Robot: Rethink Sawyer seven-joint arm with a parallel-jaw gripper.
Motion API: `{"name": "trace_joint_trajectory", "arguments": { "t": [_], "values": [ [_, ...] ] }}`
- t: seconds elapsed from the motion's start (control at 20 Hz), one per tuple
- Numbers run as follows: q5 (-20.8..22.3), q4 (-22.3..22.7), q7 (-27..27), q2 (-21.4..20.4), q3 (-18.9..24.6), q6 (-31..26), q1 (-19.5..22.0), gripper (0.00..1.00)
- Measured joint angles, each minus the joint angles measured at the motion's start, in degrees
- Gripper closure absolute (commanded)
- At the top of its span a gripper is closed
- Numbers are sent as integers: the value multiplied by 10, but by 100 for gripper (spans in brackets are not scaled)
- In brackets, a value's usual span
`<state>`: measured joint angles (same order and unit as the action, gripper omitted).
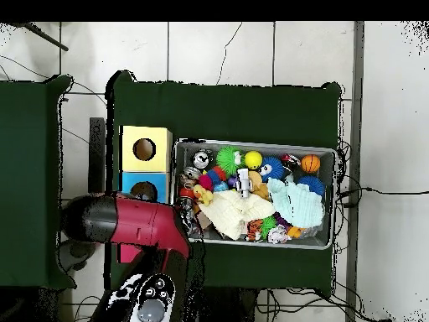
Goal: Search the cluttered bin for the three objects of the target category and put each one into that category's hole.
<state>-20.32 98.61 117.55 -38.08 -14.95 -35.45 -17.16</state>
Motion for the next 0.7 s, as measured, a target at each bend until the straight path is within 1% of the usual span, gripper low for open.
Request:
{"name": "trace_joint_trajectory", "arguments": {
  "t": [0.2, 0.4, 0.6, 0.7],
  "values": [
    [0, -11, 0, 0, -1, -7, 0, 0],
    [0, -25, 0, 0, -4, -27, 5, 0],
    [1, -47, 0, 0, -7, -59, 17, 0],
    [1, -49, 0, 0, -7, -62, 20, 0]
  ]
}}
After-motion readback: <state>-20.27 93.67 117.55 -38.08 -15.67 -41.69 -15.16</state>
